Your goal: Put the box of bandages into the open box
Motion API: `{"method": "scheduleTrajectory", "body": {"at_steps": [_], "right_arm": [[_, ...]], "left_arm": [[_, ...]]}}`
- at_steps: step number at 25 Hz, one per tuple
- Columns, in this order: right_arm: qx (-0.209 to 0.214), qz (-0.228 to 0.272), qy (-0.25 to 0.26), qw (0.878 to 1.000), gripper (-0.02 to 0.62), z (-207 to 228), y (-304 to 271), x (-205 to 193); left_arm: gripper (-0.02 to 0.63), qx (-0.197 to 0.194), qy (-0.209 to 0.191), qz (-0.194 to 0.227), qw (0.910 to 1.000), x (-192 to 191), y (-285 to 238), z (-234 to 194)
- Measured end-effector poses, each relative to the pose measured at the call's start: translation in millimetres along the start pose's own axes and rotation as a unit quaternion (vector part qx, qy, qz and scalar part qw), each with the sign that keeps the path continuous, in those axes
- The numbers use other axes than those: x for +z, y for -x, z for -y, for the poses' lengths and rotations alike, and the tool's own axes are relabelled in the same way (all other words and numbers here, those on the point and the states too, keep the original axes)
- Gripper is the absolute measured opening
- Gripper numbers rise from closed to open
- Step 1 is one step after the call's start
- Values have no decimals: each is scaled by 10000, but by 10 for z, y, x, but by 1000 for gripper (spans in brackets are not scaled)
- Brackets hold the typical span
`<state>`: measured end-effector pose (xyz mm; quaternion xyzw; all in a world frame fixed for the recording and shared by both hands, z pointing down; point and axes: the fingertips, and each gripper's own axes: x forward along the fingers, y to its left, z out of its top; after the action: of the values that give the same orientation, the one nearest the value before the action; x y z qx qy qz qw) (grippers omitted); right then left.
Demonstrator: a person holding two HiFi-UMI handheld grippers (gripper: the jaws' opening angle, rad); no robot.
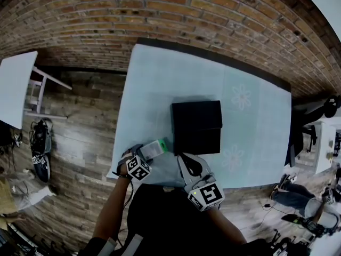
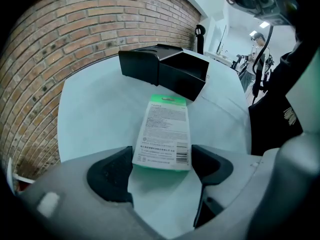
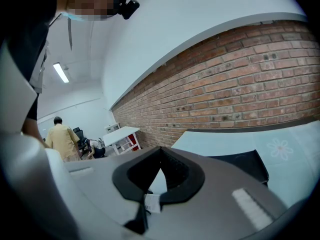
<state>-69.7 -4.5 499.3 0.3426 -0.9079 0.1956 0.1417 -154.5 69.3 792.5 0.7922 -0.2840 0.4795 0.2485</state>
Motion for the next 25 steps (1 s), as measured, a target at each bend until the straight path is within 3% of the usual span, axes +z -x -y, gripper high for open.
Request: {"method": "scheduleTrajectory", "body": {"at_steps": [13,25], "right_arm": [[-9,42,37,10000,2,-28,66,11],[-34,98,57,9999,2,-31,155,13]], "left_arm": [[370,57,7,216,9997,2,12,15],[367,217,336,650,9971,44,219,5]]}}
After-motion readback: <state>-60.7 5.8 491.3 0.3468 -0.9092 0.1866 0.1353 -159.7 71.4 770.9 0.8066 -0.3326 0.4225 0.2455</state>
